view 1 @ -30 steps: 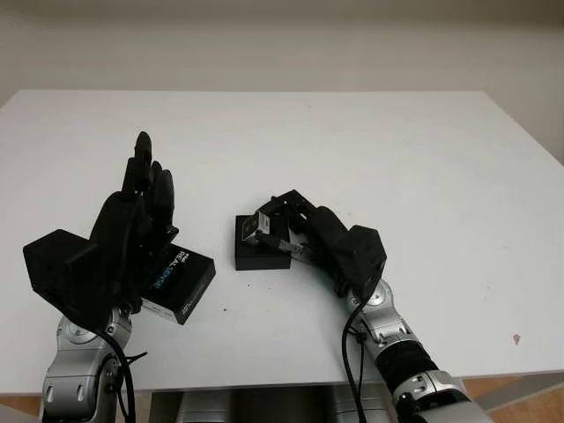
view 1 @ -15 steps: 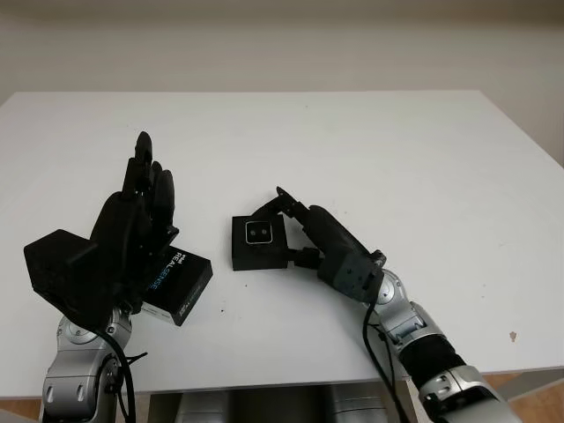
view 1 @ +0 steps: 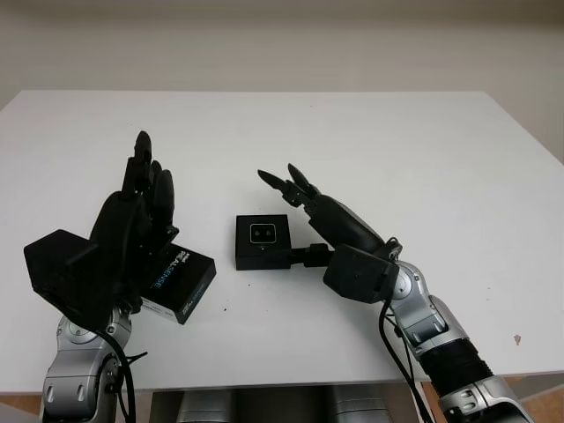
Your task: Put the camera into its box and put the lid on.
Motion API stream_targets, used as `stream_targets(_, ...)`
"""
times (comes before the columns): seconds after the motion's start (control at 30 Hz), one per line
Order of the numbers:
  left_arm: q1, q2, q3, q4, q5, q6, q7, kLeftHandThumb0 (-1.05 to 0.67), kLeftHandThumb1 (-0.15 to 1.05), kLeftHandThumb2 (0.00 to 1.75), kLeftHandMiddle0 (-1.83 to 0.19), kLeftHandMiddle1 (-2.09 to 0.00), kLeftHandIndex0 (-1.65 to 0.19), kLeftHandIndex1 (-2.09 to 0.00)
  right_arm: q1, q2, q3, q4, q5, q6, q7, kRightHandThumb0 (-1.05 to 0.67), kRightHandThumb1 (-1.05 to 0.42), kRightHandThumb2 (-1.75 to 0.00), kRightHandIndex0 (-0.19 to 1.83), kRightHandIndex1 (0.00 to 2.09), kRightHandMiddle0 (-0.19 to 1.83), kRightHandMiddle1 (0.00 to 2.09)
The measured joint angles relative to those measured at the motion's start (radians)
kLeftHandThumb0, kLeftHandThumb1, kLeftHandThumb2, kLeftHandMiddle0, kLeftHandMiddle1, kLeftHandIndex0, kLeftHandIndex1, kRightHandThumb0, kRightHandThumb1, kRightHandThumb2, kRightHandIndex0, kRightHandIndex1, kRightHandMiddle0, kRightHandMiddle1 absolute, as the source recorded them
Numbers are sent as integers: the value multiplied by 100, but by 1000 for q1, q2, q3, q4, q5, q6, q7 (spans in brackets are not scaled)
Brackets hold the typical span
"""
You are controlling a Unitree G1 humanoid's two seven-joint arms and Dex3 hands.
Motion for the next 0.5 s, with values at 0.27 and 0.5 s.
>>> stream_targets(0.27, -9, 98, 24, -4, 52, -17, -34, -83, 105, 51, 16, -3, 15, -2, 33, 52, -113, -145, 266, 135, 56, -73, -105, -21, -18, 3, -16, 6)
stream_targets(0.5, -110, 343, 115, -4, 58, -63, -184, -66, 104, 14, -45, -23, -36, -30, 22, 77, -252, -210, 548, 358, 128, -66, -105, -44, -17, 4, -16, 5)
